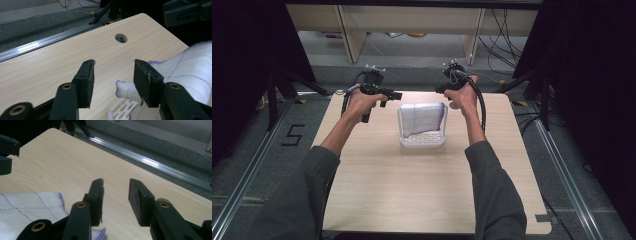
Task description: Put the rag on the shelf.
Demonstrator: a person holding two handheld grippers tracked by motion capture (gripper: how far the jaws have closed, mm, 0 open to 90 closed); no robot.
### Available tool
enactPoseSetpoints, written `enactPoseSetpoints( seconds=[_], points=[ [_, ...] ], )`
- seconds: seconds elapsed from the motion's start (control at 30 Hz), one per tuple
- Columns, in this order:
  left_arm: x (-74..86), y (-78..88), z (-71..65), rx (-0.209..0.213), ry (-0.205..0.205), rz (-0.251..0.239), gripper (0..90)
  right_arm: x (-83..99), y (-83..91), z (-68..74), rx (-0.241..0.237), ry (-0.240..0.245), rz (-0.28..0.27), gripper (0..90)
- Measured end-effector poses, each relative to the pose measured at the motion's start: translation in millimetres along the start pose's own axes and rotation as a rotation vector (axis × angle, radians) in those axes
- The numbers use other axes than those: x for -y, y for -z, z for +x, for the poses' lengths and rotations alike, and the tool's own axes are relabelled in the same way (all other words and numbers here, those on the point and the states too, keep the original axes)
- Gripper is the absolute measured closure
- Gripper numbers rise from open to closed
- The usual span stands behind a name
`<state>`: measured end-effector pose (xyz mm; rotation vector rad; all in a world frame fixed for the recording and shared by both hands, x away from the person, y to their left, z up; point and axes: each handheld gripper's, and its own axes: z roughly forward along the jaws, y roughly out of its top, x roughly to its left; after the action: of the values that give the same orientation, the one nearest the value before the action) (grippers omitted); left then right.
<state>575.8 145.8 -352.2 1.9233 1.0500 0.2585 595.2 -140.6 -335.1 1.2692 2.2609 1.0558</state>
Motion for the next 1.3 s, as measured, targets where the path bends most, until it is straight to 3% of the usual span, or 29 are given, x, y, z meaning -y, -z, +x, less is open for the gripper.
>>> enactPoseSetpoints(
  seconds=[0.07,0.2,0.27,0.3,0.57,0.67,0.7,0.77,0.93,1.3],
  points=[
    [2.1,4.8,0.5,0.006,0.013,-0.003,47.1,0.6,4.1,-1.5,-0.004,0.03,-0.013,62.7],
    [8.8,13.7,-1.3,0.008,0.024,-0.001,41.4,4.1,13.5,0.0,-0.009,0.038,-0.017,59.1],
    [10.7,16.4,-1.1,0.012,0.028,-0.001,38.5,5.6,16.5,2.0,-0.014,0.019,-0.011,58.1],
    [13.8,21.9,-2.2,0.023,0.047,-0.012,37.1,7.6,23.0,2.2,-0.011,0.036,-0.022,56.3],
    [25.0,42.7,-12.7,0.041,0.028,-0.011,33.4,14.5,46.5,6.8,-0.039,-0.017,-0.032,48.0],
    [31.1,48.9,-18.9,0.041,0.014,-0.014,32.5,17.0,53.0,9.0,-0.055,-0.007,-0.053,46.1],
    [31.1,48.9,-18.9,0.041,0.014,-0.014,32.2,17.3,55.8,11.0,-0.05,-0.024,-0.032,45.2],
    [37.3,54.0,-23.4,0.046,0.006,-0.016,31.3,19.1,58.2,14.8,-0.054,-0.005,-0.051,42.9],
    [47.4,63.9,-29.5,0.057,0.001,-0.026,29.1,23.1,70.3,23.6,-0.064,-0.009,-0.047,37.5],
    [73.1,83.7,-42.0,0.092,-0.007,-0.03,21.5,38.2,87.0,41.7,-0.076,0.048,-0.069,34.7]
  ],
)
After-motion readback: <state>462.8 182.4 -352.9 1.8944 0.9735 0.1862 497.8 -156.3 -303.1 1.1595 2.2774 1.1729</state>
